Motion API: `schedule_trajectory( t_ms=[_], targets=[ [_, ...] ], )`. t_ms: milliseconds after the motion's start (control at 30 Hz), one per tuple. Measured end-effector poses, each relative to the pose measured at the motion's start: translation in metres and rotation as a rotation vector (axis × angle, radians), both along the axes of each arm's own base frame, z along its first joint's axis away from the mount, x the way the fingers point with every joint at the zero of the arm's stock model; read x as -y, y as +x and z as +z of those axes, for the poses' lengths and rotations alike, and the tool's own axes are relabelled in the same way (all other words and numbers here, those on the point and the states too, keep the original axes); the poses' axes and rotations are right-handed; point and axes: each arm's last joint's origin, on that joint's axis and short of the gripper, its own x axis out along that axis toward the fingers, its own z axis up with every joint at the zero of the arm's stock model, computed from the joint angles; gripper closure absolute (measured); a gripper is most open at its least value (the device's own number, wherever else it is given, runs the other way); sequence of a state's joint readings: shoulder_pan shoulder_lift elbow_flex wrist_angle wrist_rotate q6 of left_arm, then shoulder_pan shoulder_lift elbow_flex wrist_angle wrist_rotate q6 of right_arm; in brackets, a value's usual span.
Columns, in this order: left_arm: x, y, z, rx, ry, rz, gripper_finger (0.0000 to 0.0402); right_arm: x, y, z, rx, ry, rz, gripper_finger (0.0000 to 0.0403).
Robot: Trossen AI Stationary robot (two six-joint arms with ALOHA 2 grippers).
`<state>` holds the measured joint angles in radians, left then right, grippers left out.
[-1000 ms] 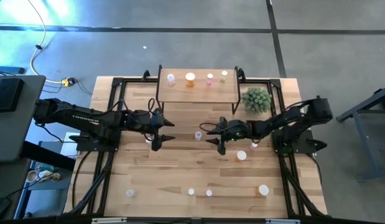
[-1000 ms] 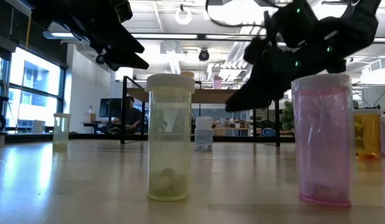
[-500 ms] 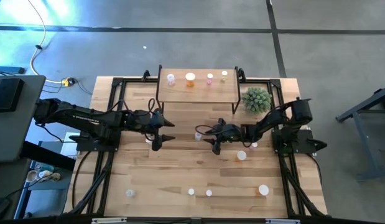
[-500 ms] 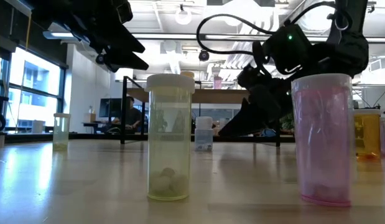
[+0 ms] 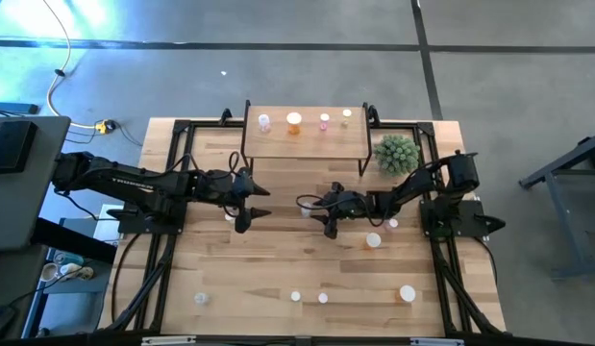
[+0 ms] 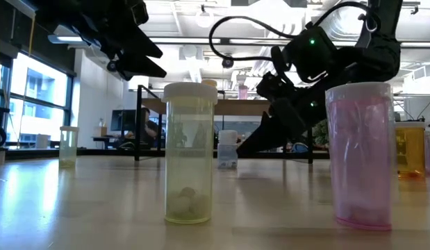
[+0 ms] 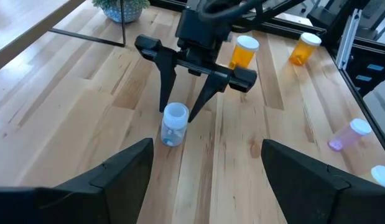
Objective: Pick and place medicine bottles onto shelf by color
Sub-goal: Put the top transparent pill bottle aligned with the other transparent pill bottle on the shelf
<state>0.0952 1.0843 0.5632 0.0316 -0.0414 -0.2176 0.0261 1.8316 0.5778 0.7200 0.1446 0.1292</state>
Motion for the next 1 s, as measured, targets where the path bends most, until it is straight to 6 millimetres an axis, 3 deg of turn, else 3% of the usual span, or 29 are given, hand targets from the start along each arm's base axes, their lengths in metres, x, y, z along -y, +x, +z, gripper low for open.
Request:
schedule_trajectory(
  t_ms=[433,700,1000],
  targets=[
    [0.0,0.001,0.003,0.033,0.003,0.0,0.0112,0.0,0.003,0.001,0.036,-0.003,0.009,0.0203],
    [0.0,0.002,0.003,0.039,0.004,0.0,0.0112,-0.001,0.02,-0.018,-0.012,-0.013,0.015,0.0203],
    [0.0,0.002,0.003,0.039,0.005,-0.001,0.0112,-0.001,0.023,-0.017,0.0,-0.016,0.016,0.0209]
  ],
)
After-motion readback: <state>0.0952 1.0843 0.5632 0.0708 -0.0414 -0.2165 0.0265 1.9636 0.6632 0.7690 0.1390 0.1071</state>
